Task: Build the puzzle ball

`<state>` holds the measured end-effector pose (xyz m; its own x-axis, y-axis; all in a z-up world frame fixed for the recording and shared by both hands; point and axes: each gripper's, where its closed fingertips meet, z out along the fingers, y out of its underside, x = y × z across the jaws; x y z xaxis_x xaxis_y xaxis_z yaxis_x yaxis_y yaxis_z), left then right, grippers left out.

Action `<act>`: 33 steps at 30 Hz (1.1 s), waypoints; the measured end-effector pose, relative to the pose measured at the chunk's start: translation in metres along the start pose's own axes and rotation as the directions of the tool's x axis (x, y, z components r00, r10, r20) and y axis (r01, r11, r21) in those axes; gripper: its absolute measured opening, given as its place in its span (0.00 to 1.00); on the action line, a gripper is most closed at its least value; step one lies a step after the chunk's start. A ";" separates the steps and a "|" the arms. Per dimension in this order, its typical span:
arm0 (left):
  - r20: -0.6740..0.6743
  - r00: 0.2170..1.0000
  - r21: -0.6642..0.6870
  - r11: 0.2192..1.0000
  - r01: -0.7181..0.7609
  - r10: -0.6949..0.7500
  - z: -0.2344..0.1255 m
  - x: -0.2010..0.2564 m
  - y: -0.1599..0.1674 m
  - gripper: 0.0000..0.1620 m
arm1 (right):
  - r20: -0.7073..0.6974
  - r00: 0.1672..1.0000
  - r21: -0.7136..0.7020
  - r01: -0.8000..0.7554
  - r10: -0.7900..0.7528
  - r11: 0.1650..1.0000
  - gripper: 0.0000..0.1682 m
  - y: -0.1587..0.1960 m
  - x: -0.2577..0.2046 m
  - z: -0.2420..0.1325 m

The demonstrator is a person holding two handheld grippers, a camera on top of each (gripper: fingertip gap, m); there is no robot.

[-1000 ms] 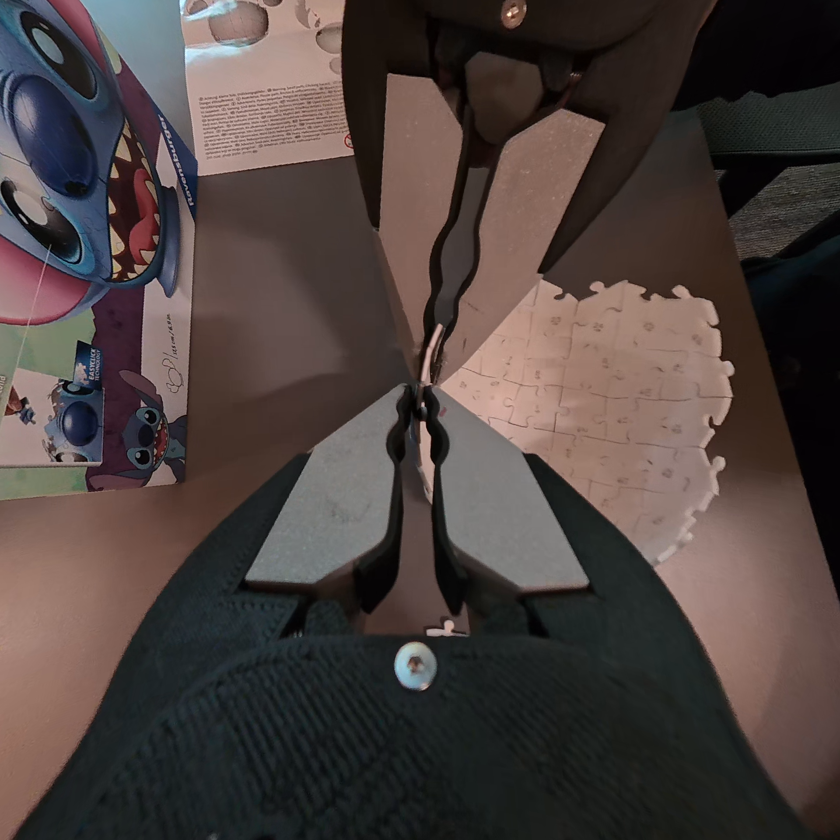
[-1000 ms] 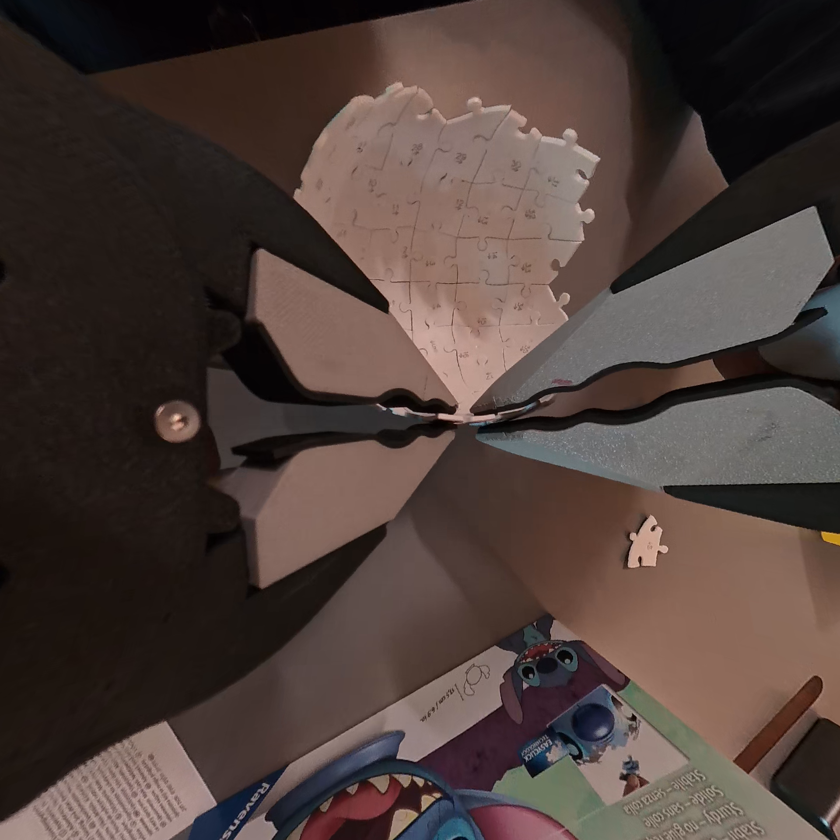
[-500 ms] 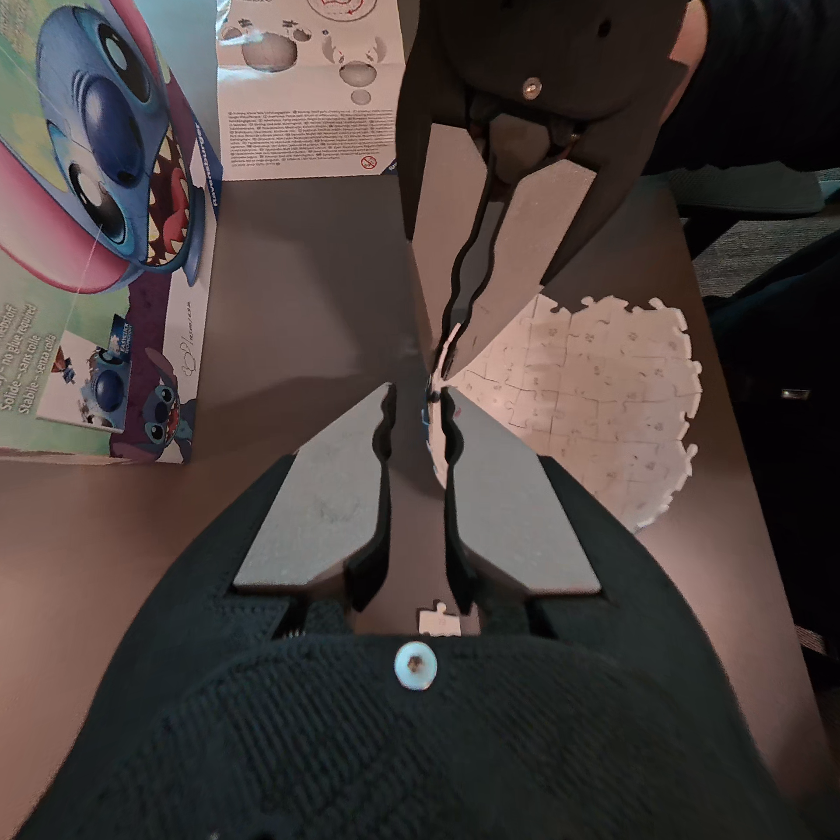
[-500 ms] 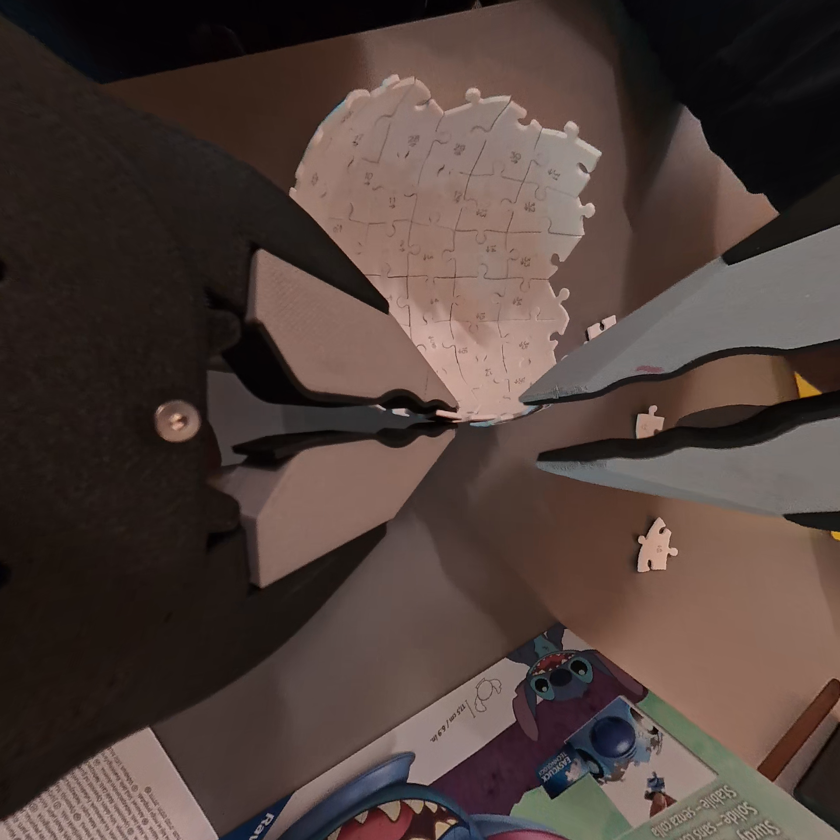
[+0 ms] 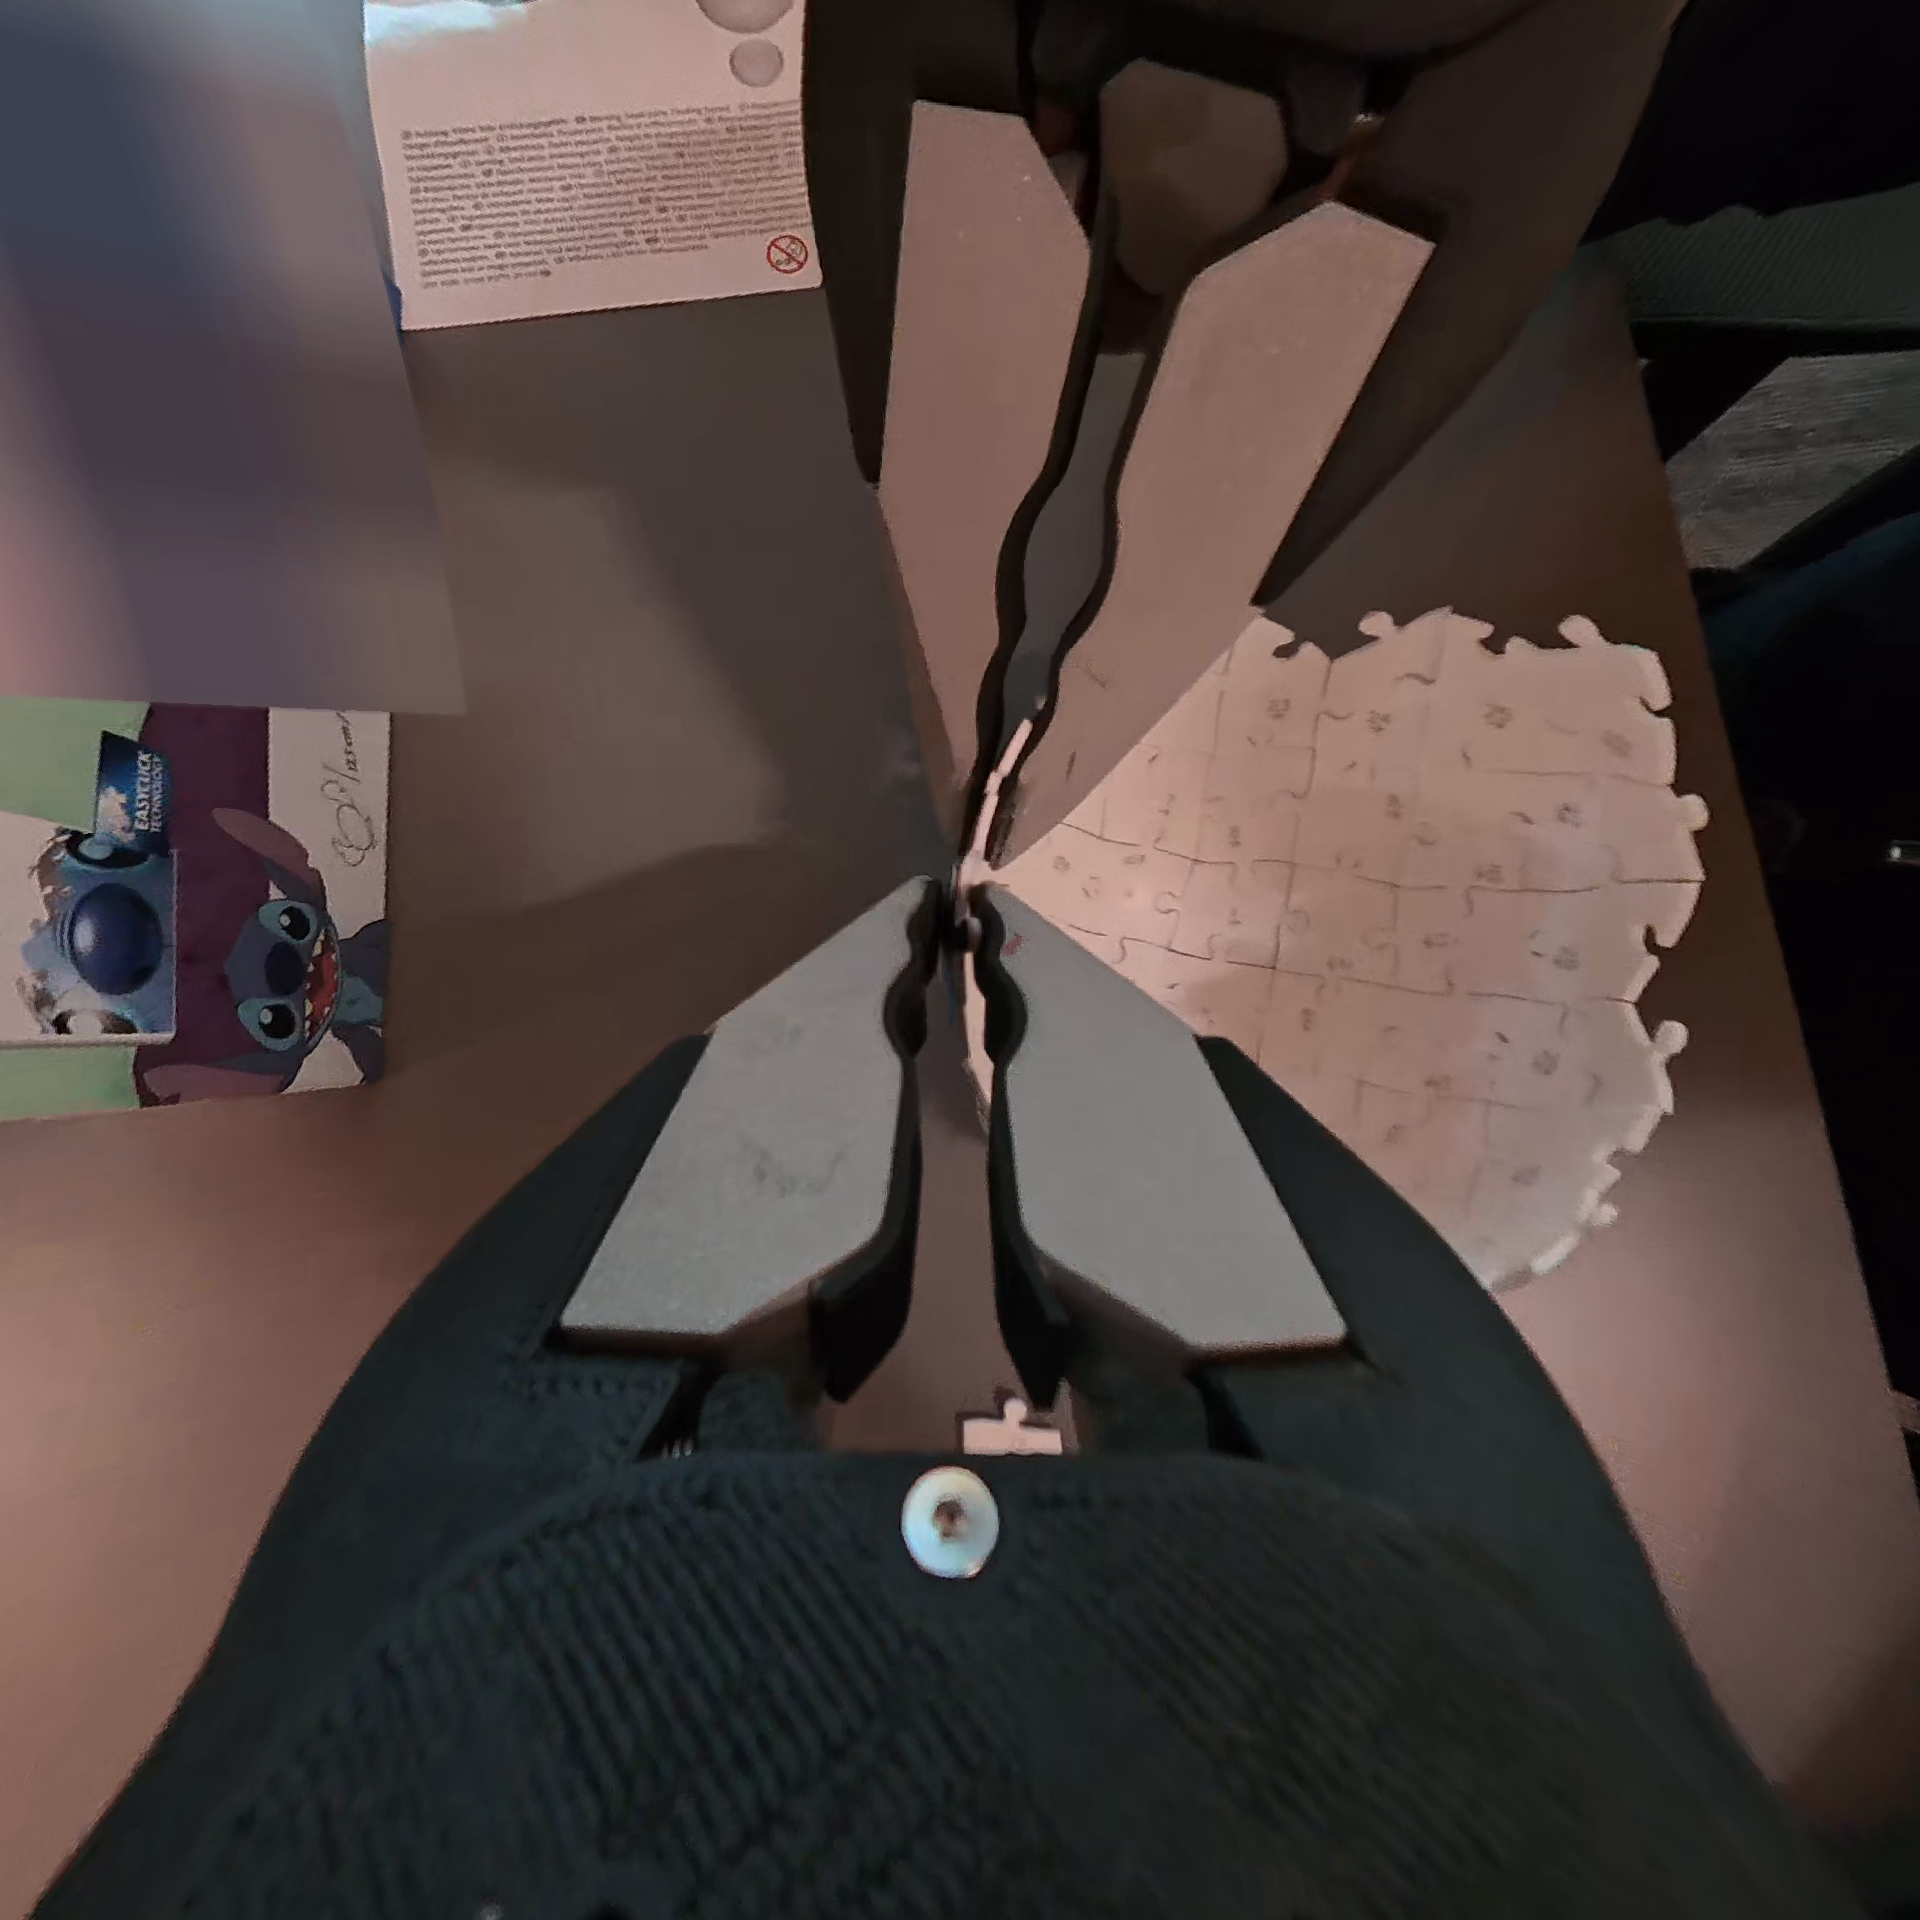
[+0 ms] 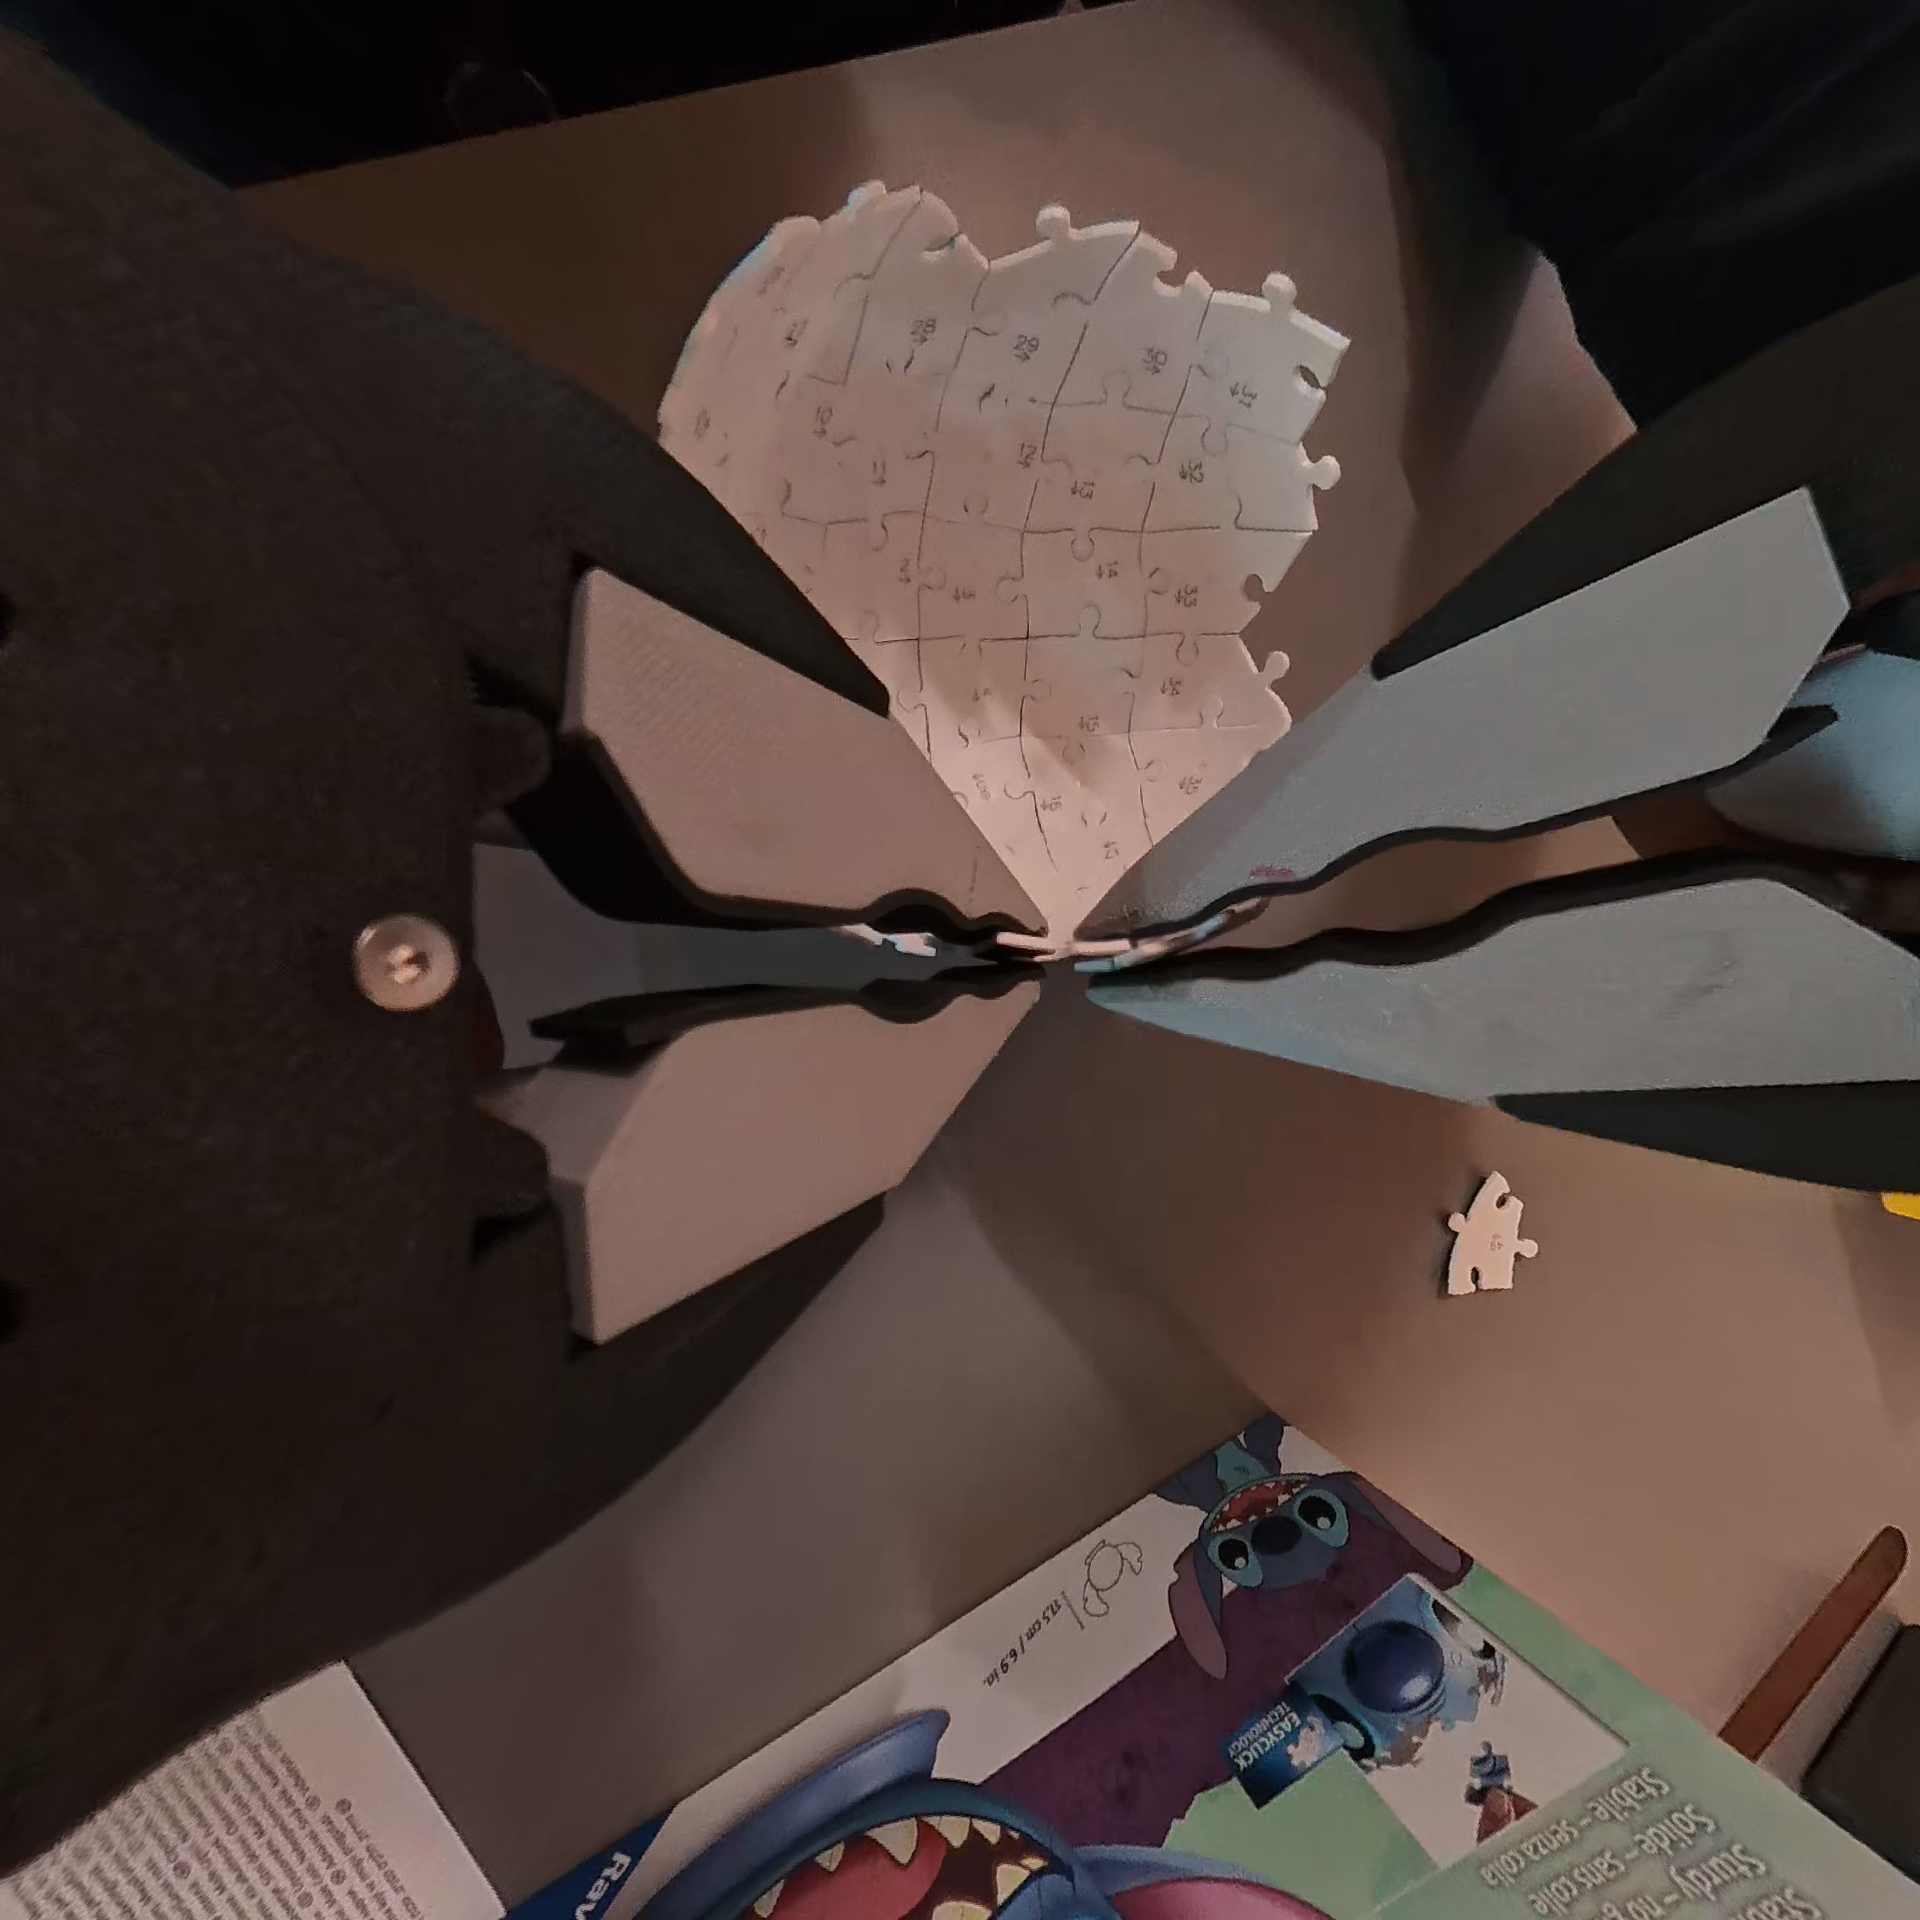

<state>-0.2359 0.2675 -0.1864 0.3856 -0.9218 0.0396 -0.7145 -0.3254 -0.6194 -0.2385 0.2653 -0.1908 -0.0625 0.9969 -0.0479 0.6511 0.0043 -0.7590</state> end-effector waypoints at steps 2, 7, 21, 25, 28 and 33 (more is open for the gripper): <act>-0.003 1.000 -0.004 1.000 -0.007 0.007 -0.001 0.001 0.001 0.02 | 0.005 1.000 0.003 0.009 -0.009 1.000 0.00 0.000 -0.001 0.000; -0.031 0.998 0.003 0.999 0.049 -0.049 -0.011 0.000 0.004 0.08 | -0.004 0.999 -0.008 0.033 -0.033 0.999 0.00 0.001 -0.001 -0.001; -0.018 1.000 -0.004 1.000 -0.024 0.024 -0.007 0.003 0.004 0.01 | 0.017 0.999 -0.018 0.051 -0.051 0.999 0.00 0.005 -0.002 0.001; -0.042 0.999 0.010 1.000 -0.030 0.030 -0.007 0.005 0.003 0.01 | 0.019 0.994 0.000 0.103 -0.103 0.995 0.00 0.003 -0.004 0.001; -0.048 0.998 0.013 0.999 -0.044 0.044 -0.006 0.006 0.003 0.01 | 0.016 0.990 0.003 0.137 -0.137 0.991 0.00 0.002 -0.003 0.001; -0.030 0.996 -0.002 0.996 -0.087 0.087 -0.006 0.007 0.004 0.01 | 0.016 0.974 0.005 0.225 -0.225 0.974 0.00 0.002 -0.005 0.001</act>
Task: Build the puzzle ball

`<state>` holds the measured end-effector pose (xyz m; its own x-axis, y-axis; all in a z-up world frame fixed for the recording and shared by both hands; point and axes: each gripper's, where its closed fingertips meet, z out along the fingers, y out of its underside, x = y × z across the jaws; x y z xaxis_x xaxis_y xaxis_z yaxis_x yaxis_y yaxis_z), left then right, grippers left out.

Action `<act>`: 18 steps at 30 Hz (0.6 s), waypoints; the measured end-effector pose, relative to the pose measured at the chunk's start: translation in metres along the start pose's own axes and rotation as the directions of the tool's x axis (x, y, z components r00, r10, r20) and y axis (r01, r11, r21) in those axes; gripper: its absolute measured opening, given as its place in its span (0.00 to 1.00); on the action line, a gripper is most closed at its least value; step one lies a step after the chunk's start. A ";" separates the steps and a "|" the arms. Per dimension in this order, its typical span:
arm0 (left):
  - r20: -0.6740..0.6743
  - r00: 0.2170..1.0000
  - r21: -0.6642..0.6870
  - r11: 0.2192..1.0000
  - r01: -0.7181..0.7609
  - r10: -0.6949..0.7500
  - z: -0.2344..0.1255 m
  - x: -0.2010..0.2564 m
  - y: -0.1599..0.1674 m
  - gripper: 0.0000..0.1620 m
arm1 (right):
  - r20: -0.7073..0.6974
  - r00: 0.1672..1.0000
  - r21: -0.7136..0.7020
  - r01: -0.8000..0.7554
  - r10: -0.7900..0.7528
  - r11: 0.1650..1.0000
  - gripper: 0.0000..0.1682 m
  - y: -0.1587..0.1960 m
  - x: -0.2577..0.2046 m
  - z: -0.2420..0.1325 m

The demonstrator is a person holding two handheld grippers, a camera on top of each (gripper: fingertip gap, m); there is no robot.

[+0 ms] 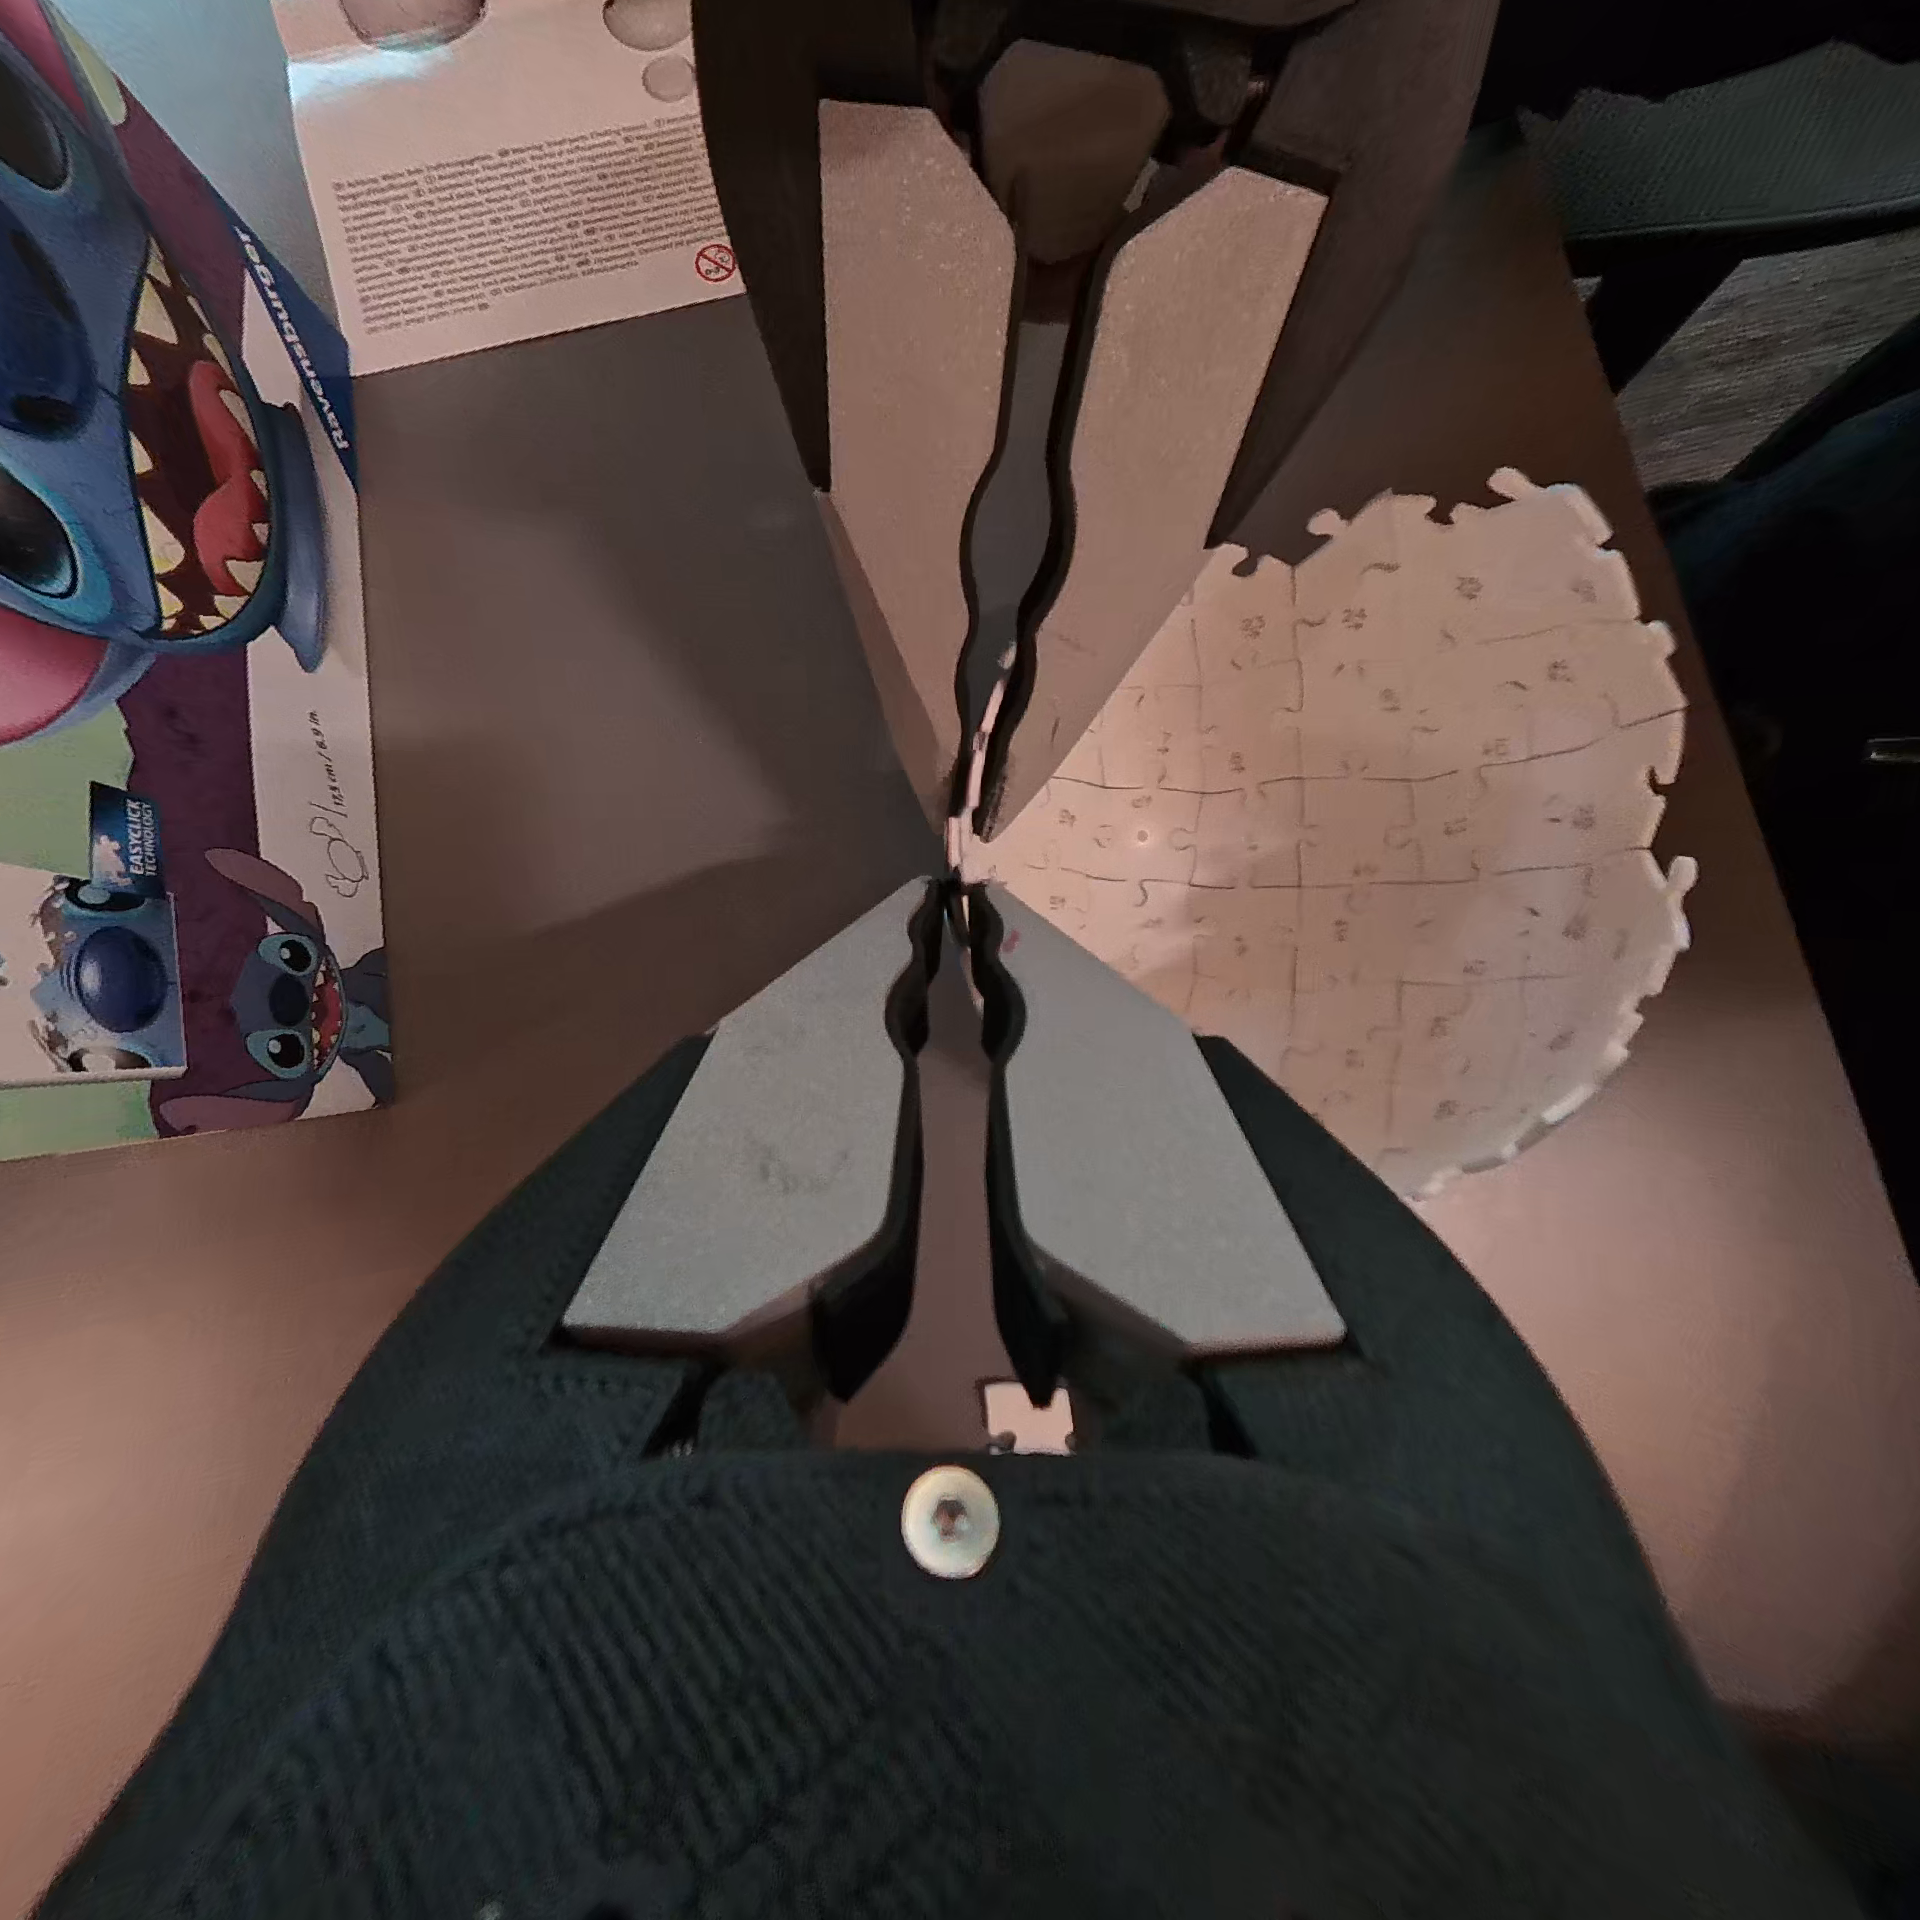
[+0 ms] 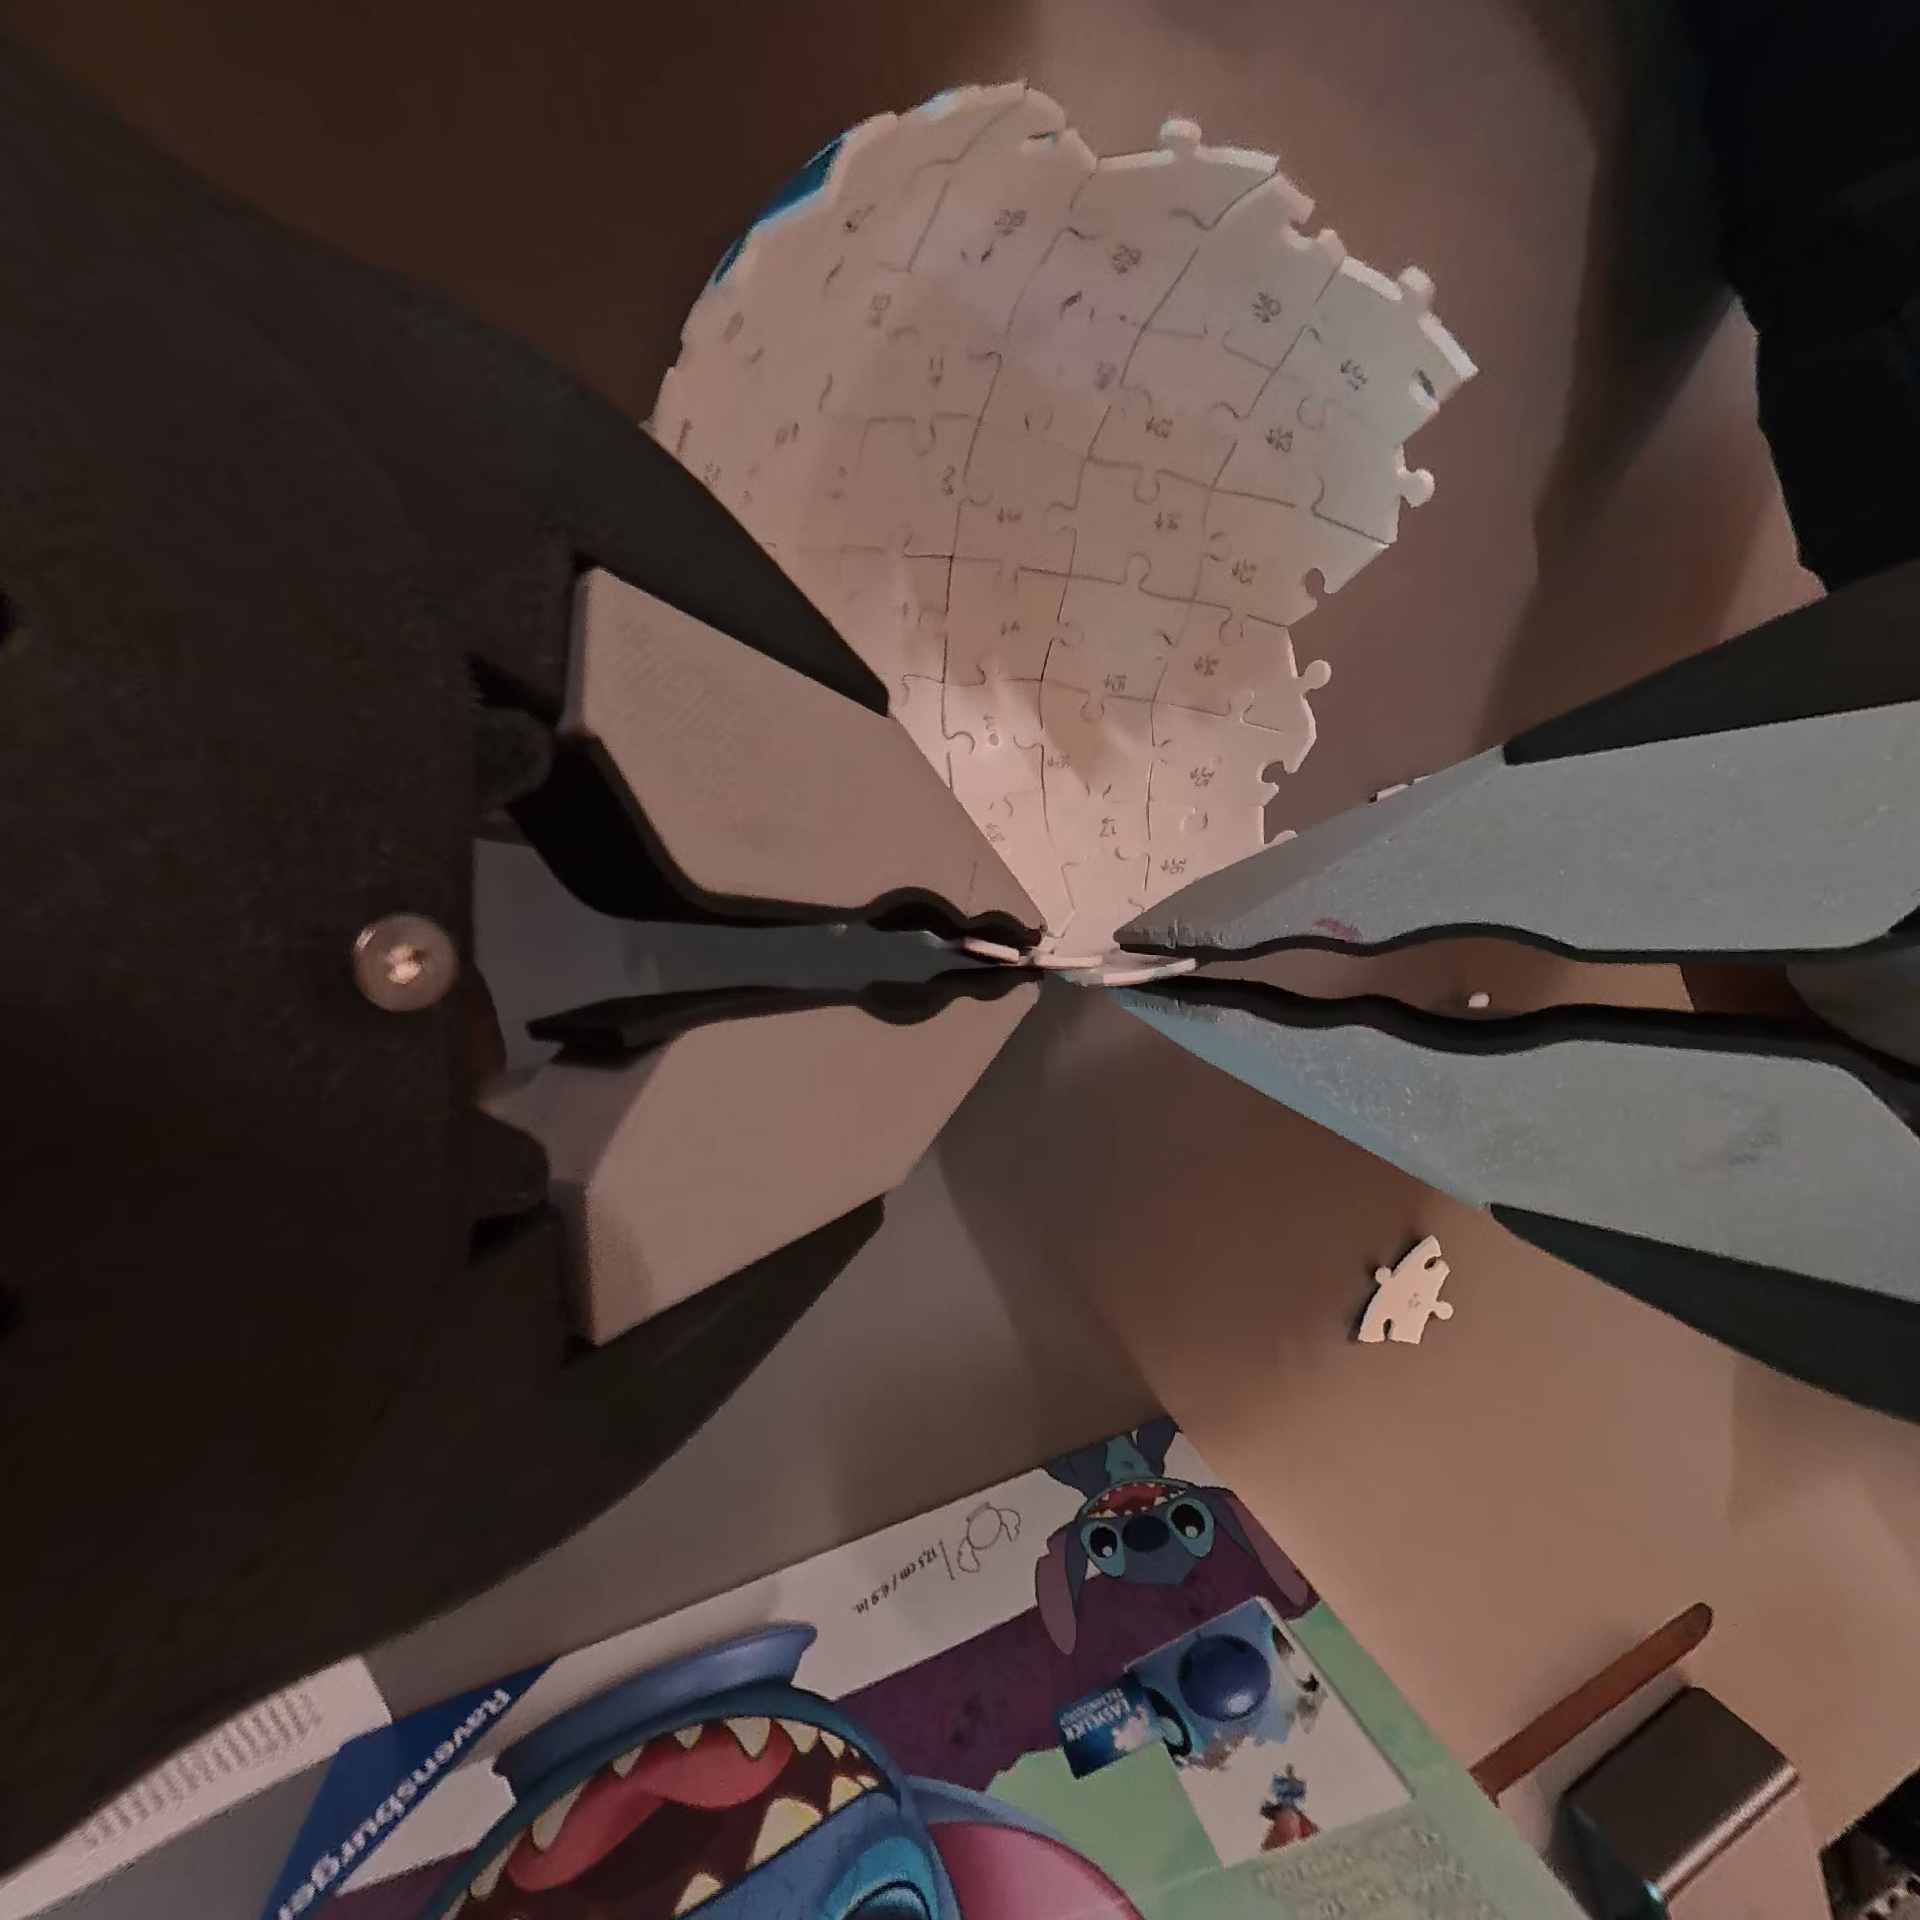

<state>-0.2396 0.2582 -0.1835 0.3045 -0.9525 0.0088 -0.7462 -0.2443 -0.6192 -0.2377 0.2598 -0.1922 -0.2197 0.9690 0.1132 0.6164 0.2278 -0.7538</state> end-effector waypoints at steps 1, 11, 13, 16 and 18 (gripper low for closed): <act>0.006 1.000 -0.008 1.000 -0.006 0.006 0.000 0.000 0.000 0.01 | -0.005 1.000 -0.008 0.022 -0.022 1.000 0.00 0.000 0.000 0.000; 0.035 0.998 -0.038 0.998 -0.045 0.046 0.001 0.000 0.002 0.01 | 0.058 0.997 0.004 -0.049 0.048 0.999 0.02 0.000 0.002 0.002; 0.026 0.999 -0.032 0.998 -0.047 0.047 0.001 0.001 0.001 0.02 | 0.043 0.999 0.016 -0.018 0.017 1.000 0.04 -0.001 0.003 0.002; 0.017 0.999 -0.025 0.999 -0.042 0.043 0.002 0.002 0.000 0.02 | 0.061 0.998 0.024 0.011 -0.012 1.000 0.04 -0.005 0.001 0.002; 0.015 0.999 -0.031 0.999 -0.045 0.045 0.002 0.002 0.001 0.02 | 0.069 0.997 0.012 0.044 -0.044 0.999 0.01 -0.004 0.000 0.003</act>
<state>-0.2383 0.2563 -0.1856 0.2794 -0.9597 -0.0312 -0.7769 -0.2068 -0.5947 -0.2427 0.2582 -0.1910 -0.2986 0.9490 0.1015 0.5969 0.2687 -0.7560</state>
